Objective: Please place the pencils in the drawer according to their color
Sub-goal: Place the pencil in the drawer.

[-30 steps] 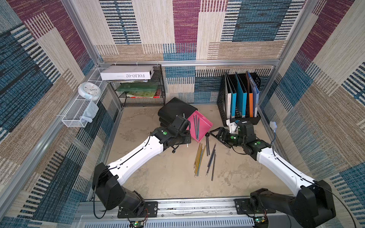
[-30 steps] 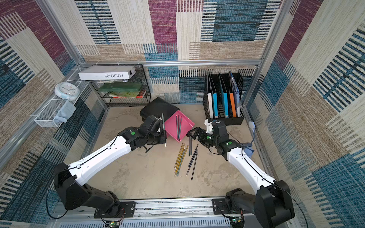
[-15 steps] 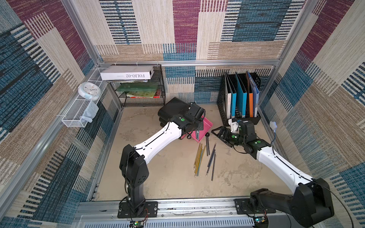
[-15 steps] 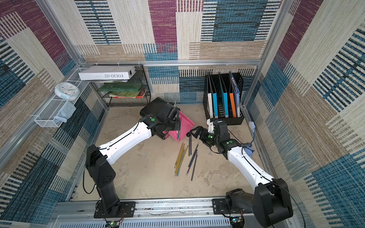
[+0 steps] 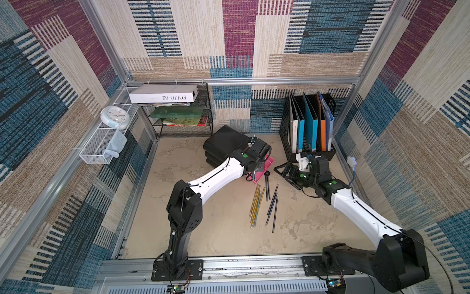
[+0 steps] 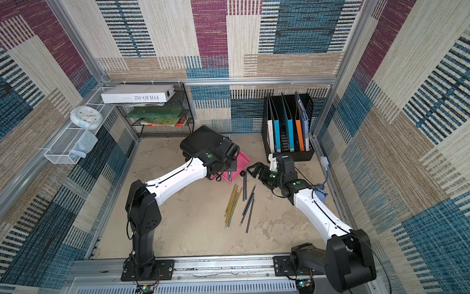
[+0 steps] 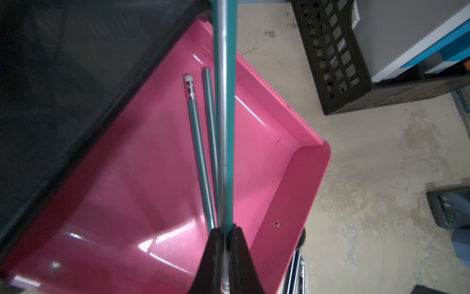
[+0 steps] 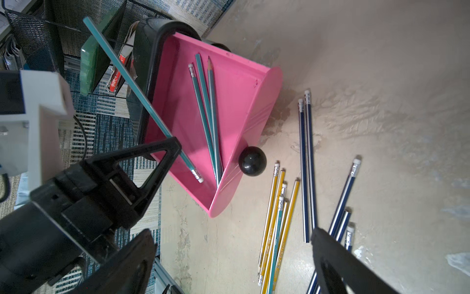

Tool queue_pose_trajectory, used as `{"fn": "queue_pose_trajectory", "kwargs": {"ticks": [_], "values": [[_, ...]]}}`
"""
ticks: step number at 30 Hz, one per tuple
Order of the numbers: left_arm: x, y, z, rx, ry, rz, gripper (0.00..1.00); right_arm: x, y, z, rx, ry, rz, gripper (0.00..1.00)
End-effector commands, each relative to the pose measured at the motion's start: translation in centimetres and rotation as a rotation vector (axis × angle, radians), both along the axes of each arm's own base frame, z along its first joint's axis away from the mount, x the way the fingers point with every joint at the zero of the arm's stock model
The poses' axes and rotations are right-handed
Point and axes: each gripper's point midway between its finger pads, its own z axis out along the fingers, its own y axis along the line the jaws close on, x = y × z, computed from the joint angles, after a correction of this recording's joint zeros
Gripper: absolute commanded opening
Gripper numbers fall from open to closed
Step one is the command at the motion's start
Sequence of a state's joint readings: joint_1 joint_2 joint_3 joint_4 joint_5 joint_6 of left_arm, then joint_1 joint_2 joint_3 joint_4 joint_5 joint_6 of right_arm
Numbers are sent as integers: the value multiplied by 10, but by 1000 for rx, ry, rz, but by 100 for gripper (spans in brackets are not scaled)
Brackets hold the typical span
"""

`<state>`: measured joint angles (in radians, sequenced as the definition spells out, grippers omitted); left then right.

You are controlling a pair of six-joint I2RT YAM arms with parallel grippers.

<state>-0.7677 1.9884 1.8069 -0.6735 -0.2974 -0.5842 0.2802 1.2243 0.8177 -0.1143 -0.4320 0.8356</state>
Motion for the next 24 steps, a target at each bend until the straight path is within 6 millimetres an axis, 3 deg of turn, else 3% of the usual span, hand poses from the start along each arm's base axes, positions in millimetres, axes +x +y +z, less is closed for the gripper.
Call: {"fn": "queue_pose_trajectory", "kwargs": {"ticks": [1,11,18,24], "values": [[-1,2,-2,-4,-6,28,0,1,1,2,1,-20,16,99],[-13,-5,-16,-33,40,31,2,1,2,2,2,-19,16,99],[-15,-8,-12,-60,45,37,39,1,1,5,4,-24,15,99],[-15,-12,3,-92,27,32,49,1,1,8,8,-30,16,99]]}}
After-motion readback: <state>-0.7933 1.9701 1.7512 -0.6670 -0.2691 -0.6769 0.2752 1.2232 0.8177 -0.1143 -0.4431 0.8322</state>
